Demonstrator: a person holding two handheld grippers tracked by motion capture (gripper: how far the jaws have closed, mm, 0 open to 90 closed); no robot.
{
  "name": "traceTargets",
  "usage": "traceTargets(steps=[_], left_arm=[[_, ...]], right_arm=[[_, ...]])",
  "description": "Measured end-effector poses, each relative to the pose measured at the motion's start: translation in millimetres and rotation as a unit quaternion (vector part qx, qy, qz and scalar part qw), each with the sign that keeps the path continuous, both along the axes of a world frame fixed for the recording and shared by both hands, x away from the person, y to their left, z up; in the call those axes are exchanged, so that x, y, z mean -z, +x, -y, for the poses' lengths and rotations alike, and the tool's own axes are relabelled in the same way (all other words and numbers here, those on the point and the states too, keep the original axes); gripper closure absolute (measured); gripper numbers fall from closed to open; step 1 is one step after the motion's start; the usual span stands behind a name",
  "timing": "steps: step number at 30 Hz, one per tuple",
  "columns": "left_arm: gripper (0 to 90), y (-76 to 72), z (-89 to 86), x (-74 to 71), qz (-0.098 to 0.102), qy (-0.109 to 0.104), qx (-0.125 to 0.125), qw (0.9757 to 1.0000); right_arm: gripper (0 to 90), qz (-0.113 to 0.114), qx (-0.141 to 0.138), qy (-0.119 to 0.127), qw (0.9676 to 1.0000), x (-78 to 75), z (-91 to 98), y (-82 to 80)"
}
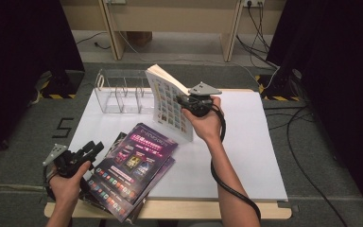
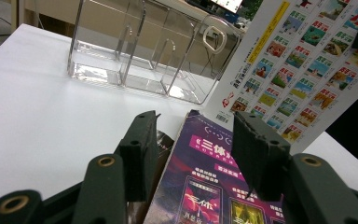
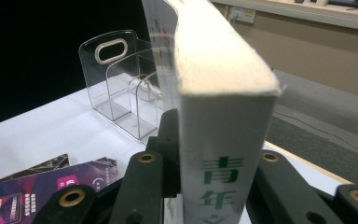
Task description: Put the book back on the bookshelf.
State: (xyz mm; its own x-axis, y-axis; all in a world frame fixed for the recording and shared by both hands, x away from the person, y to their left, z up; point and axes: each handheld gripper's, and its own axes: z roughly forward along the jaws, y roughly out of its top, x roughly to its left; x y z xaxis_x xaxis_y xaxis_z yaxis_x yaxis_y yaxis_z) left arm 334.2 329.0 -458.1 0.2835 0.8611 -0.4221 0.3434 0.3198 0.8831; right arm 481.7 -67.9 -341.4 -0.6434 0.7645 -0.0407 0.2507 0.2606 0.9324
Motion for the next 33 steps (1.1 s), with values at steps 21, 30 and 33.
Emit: traceTargets(steps=[21, 30, 33], left_arm=[[49.3, 0.1, -2.9, 0.2, -0.002, 0.002, -0.002, 1.0000], [49.4, 0.1, -4.0, 0.5, -0.001, 0.000, -0.005, 1.0000], [49.3, -0.1, -4.0, 0.4, 0.001, 0.000, -0.004, 1.0000]], right_arm=[[74.4, -0.045, -0.004, 0.093, 0.9947, -18.0, -27.0, -0.9], [74.4, -0.027, -0.042, 0.108, 0.9929, -36.5, -51.8, -7.8], [74.4, -0.021, -0.050, 0.110, 0.9925, -42.1, -58.3, -3.7]])
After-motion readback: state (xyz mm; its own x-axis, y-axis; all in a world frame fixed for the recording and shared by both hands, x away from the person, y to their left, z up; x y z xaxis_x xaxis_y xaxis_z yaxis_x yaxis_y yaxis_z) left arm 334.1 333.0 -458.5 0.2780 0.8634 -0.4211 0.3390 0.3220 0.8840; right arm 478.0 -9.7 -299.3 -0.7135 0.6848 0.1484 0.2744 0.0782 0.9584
